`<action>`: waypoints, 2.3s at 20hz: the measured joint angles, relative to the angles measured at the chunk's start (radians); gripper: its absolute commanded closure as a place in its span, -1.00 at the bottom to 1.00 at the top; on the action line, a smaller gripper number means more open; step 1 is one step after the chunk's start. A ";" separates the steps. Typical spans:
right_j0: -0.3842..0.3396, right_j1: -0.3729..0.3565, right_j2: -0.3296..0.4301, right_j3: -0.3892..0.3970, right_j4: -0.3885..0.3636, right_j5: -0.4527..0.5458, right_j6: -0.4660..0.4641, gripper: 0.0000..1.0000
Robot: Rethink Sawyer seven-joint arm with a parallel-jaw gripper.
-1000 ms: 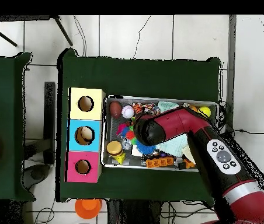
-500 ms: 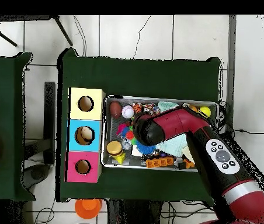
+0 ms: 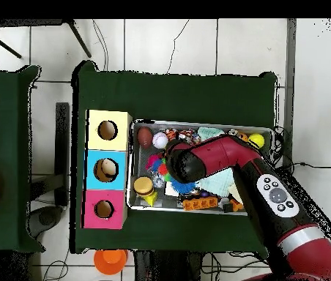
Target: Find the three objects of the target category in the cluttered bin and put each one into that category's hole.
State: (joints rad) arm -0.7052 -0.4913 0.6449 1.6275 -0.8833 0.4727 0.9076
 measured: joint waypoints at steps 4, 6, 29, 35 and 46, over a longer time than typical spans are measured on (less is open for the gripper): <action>0.000 0.018 0.000 -0.001 -0.001 -0.005 0.000 -1.00; 0.000 0.021 0.000 -0.002 -0.008 -0.004 0.000 -1.00; 0.009 0.052 0.000 -0.059 -0.120 -0.005 0.000 -1.00; -0.005 0.088 0.007 -0.069 -0.121 -0.005 0.000 -1.00; -0.026 0.132 0.015 -0.085 -0.122 -0.005 0.000 1.00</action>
State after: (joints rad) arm -0.7311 -0.3594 0.6597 1.5430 -1.0052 0.4681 0.9076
